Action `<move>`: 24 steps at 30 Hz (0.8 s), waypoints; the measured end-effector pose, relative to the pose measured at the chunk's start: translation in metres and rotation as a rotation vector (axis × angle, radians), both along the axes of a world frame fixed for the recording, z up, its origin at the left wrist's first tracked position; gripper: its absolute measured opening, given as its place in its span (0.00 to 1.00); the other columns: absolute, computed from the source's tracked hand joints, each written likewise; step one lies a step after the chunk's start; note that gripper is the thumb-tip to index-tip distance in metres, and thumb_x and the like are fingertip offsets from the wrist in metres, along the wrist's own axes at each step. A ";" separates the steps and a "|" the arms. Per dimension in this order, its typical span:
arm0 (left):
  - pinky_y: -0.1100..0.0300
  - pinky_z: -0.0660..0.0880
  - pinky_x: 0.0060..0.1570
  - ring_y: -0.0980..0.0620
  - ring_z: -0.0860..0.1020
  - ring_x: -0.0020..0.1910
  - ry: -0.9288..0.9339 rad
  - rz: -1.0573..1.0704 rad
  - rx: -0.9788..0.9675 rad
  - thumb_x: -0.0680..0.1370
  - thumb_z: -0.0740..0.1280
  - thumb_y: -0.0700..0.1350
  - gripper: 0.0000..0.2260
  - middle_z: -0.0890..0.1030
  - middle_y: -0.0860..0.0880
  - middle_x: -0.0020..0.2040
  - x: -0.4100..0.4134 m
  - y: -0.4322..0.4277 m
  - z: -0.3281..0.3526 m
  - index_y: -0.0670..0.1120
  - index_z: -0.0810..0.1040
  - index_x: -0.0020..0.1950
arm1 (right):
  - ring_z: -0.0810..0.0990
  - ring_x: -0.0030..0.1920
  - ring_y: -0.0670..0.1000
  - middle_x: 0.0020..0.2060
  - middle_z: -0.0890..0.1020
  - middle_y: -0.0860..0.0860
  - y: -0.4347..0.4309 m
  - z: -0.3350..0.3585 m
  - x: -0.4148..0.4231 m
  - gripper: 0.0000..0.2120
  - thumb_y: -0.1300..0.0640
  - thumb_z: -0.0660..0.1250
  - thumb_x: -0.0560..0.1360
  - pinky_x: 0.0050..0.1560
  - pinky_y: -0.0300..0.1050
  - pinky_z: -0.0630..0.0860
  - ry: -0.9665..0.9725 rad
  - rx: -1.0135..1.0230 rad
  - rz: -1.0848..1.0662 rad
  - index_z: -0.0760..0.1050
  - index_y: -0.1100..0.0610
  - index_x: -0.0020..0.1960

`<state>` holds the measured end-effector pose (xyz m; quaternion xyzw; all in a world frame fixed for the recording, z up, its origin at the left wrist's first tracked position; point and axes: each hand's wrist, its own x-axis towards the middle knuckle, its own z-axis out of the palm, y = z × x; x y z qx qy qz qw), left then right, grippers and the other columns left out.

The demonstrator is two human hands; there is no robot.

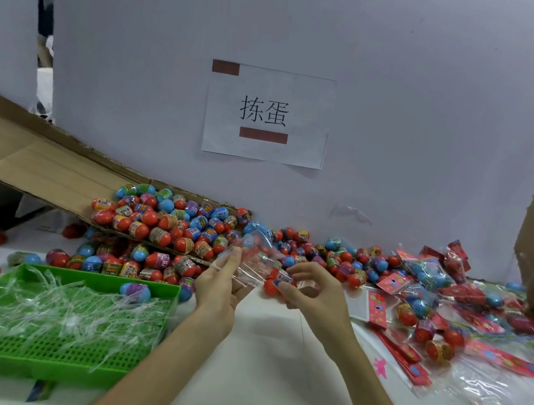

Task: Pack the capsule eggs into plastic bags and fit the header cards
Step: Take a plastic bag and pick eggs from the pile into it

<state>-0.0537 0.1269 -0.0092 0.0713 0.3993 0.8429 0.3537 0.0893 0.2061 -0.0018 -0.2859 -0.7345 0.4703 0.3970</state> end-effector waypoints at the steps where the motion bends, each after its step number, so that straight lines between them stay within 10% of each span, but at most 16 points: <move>1: 0.52 0.85 0.46 0.44 0.86 0.48 0.009 -0.005 -0.012 0.80 0.71 0.44 0.08 0.87 0.39 0.52 0.001 0.000 -0.001 0.43 0.84 0.57 | 0.86 0.40 0.51 0.47 0.83 0.51 -0.001 0.000 -0.001 0.11 0.58 0.78 0.72 0.40 0.41 0.83 0.024 -0.031 0.014 0.82 0.51 0.52; 19: 0.55 0.84 0.44 0.45 0.87 0.49 0.202 -0.245 -0.020 0.79 0.72 0.42 0.12 0.87 0.40 0.53 0.011 -0.004 -0.001 0.42 0.83 0.63 | 0.86 0.43 0.55 0.42 0.85 0.52 -0.007 -0.008 -0.006 0.01 0.62 0.75 0.76 0.44 0.46 0.84 0.231 -0.070 0.050 0.83 0.57 0.46; 24: 0.57 0.84 0.41 0.47 0.87 0.46 0.132 -0.244 0.038 0.79 0.71 0.40 0.14 0.87 0.39 0.52 0.004 -0.006 0.003 0.37 0.81 0.64 | 0.79 0.38 0.43 0.44 0.80 0.50 -0.009 -0.008 -0.006 0.18 0.65 0.65 0.81 0.42 0.40 0.79 0.035 -0.030 0.207 0.87 0.44 0.54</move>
